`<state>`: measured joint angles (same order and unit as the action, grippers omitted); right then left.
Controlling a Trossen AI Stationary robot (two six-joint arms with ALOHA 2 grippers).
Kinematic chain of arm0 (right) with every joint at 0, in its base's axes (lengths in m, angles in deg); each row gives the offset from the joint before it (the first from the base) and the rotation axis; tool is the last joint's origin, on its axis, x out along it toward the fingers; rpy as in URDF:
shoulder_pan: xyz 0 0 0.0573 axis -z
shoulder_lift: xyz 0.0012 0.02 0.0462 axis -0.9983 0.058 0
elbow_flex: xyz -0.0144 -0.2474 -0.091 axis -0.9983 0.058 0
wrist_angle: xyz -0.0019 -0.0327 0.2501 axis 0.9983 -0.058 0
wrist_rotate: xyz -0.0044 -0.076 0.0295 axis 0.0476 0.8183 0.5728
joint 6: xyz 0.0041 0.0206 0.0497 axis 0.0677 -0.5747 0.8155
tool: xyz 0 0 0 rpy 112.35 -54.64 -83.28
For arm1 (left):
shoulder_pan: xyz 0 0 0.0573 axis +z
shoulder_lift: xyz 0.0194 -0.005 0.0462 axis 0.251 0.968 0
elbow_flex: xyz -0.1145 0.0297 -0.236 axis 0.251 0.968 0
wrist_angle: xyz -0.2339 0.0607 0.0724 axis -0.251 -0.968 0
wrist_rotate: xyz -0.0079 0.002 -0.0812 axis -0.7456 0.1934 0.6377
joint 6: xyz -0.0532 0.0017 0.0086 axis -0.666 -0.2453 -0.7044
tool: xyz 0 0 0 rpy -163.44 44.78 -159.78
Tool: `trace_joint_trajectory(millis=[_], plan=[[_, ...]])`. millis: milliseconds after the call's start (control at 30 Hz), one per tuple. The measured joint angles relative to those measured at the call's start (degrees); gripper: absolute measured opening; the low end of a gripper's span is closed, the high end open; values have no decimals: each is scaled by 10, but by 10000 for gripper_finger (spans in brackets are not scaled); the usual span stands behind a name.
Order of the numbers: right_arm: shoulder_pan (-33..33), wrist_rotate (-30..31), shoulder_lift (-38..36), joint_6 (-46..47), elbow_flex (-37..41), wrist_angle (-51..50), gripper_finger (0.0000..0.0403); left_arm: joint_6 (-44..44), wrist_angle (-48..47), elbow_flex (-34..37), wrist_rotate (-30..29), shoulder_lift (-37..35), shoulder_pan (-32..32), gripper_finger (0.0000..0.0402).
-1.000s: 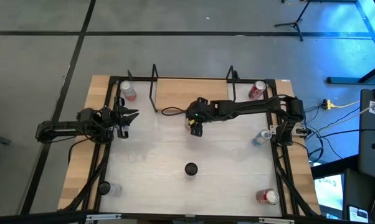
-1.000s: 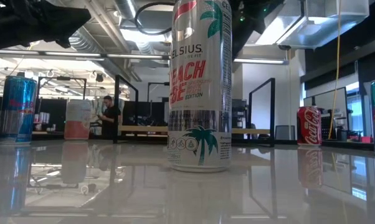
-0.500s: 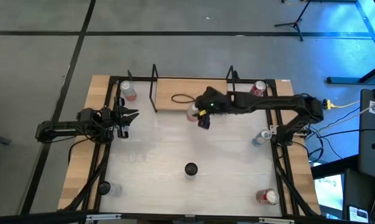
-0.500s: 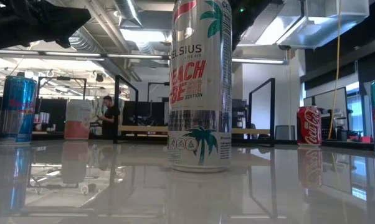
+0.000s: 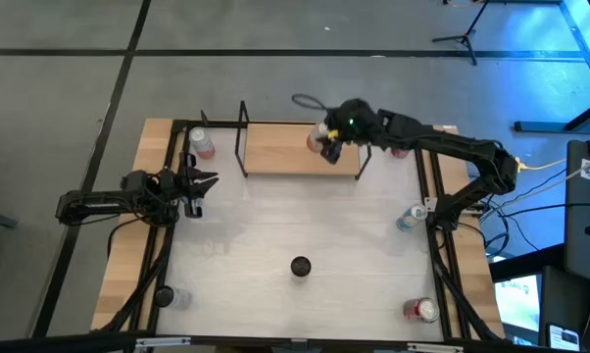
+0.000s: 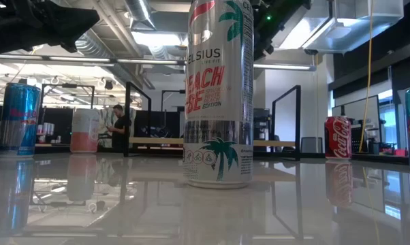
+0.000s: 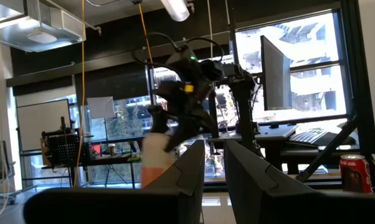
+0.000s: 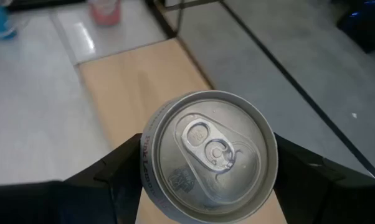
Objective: Place canned beverage on shelf
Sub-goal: Put the bottom orange soda can on the shelf
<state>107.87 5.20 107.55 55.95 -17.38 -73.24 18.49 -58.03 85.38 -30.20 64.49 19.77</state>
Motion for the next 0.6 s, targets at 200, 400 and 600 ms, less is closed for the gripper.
trace_joint_trajectory(millis=[200,400,600], plan=[[55,-12,0,0,-35,-16,273,0,0,0,0,0,0,53],[105,-42,1,1,-38,-36,273,0,0,0,0,0,0,53],[132,-58,22,1,-38,-48,273,0,0,0,0,0,0,53]])
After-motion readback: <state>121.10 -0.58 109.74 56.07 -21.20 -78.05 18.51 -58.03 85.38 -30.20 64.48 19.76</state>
